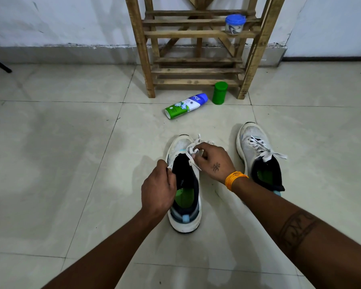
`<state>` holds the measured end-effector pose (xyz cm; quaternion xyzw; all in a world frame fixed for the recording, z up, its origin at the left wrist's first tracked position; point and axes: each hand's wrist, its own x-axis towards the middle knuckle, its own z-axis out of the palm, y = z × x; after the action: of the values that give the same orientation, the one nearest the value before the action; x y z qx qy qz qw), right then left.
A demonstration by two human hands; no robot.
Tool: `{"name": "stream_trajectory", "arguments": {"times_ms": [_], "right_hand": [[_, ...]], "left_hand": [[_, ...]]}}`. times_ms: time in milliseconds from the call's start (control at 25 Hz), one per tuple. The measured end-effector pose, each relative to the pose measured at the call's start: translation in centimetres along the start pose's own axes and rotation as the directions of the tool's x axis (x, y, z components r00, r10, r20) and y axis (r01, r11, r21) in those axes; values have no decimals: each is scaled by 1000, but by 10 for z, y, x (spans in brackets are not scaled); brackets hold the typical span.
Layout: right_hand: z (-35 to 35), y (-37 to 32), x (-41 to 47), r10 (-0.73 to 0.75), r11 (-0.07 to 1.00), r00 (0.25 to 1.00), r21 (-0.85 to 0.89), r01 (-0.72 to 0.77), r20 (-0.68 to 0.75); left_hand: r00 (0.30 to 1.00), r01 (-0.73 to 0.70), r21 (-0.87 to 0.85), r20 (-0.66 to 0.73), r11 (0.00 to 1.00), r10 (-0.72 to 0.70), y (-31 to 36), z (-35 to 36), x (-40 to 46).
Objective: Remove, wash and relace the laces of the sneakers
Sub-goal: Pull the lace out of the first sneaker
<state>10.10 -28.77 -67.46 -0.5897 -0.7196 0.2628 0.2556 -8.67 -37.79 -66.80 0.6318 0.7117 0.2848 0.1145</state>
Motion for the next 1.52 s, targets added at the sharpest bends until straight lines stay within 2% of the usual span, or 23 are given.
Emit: {"name": "stream_trajectory", "arguments": {"times_ms": [120,160,240,320,360,400,480,560,640,800,840,920,960,1000,1040,1120,1200,1360,1520], "right_hand": [[4,0,0,-10,998,999,56,12,-38],[4,4,0,33,995,998,100,-29,-45],[-2,16,2,196,976,977,117,-185,-87],[-12,31,5,341,940,926,33,-340,-162],[-17,33,6,359,926,915,-57,-374,-183],[-18,32,6,325,921,927,-159,-355,-187],[-17,21,3,169,935,977,-291,-201,-131],[-13,8,0,-2,956,999,-293,-11,-44],[-5,4,0,-71,963,997,-263,66,-11],[-1,8,0,-90,963,995,-259,76,-44],[-5,13,1,-37,961,996,-276,13,-83],[-19,28,10,164,927,971,-309,-211,-171],[-24,31,12,243,895,956,-341,-287,-167],[-26,31,12,262,880,956,-376,-292,-130],[-26,26,11,223,884,972,-404,-235,-76],[-22,13,4,42,908,999,-419,-24,33],[-16,2,-1,-98,910,993,-399,113,60],[-9,-11,-2,-137,940,987,-324,105,-78],[-10,-4,-1,-158,945,986,-283,166,52]], "left_hand": [[1000,24,5,-2,1000,-24,-1,0,0],[999,35,6,-4,999,-35,-2,1,0],[998,58,-5,-11,998,-58,-3,3,-2],[997,72,-20,-22,997,-73,-4,4,-3],[997,73,-21,-22,997,-73,-3,4,-3],[998,67,-14,-17,998,-67,-4,4,-2],[999,44,-7,-10,999,-44,-3,3,-1],[999,31,-3,-6,1000,-31,-2,3,-1],[1000,26,-3,-4,1000,-26,-2,4,0],[999,47,-10,-8,999,-47,-4,3,-2],[998,53,-15,-13,998,-53,-4,3,-2],[997,70,-22,-20,997,-71,-4,4,-3],[997,80,-20,-21,997,-80,-3,3,-4],[996,82,-15,-18,997,-82,-3,3,-3],[997,75,-12,-16,997,-75,-3,3,-3],[998,56,-15,-9,998,-57,-2,3,-3],[998,55,-13,-5,998,-55,0,2,-2],[998,59,-2,-5,998,-59,-2,3,-4],[999,50,-14,-14,999,-50,0,3,-3]]}}
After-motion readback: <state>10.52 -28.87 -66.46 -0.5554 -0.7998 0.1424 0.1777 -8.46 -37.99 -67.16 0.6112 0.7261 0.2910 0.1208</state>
